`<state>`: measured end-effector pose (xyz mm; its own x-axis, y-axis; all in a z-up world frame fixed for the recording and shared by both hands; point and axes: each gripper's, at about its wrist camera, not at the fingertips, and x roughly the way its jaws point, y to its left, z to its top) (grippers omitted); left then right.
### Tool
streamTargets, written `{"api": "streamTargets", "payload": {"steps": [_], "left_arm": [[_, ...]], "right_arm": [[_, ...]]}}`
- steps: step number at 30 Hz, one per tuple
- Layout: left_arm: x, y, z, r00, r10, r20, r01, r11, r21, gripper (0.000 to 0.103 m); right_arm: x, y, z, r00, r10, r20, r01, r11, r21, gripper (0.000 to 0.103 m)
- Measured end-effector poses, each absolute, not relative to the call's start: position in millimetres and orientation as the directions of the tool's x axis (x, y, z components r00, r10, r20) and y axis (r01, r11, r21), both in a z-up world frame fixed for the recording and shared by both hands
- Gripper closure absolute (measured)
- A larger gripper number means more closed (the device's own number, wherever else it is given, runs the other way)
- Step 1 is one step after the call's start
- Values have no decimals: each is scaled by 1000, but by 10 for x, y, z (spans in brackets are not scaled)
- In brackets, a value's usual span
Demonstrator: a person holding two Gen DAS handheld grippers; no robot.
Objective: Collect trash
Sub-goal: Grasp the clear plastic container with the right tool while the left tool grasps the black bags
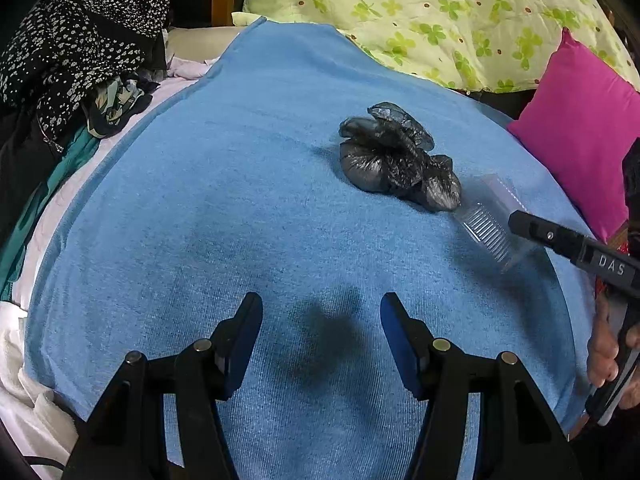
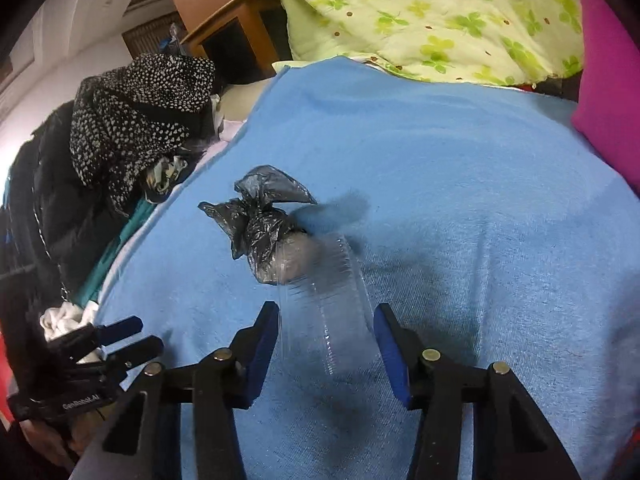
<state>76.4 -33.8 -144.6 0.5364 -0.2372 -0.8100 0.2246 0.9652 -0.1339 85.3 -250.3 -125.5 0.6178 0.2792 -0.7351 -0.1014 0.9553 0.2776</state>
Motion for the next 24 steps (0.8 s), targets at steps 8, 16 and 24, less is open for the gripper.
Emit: {"api": "streamTargets", "payload": {"steps": [8,16,24], "left_arm": [[1023,-454,-1187,561,-261,-786,226,961,-157,41],[1548,-927,-1134,503,-325,-801,263,940,-216,41],[2004,-1397,-1503,411,-255,-875,166,965,-203,41]], "right_arm": [[814,-2412,-1220,625,238,-743,-109,970,219,54],[643,-2904,-1047,678,169,-716,-2,974,228,57],[561,-3168,-960,695,117,-709,76,969,235,57]]}}
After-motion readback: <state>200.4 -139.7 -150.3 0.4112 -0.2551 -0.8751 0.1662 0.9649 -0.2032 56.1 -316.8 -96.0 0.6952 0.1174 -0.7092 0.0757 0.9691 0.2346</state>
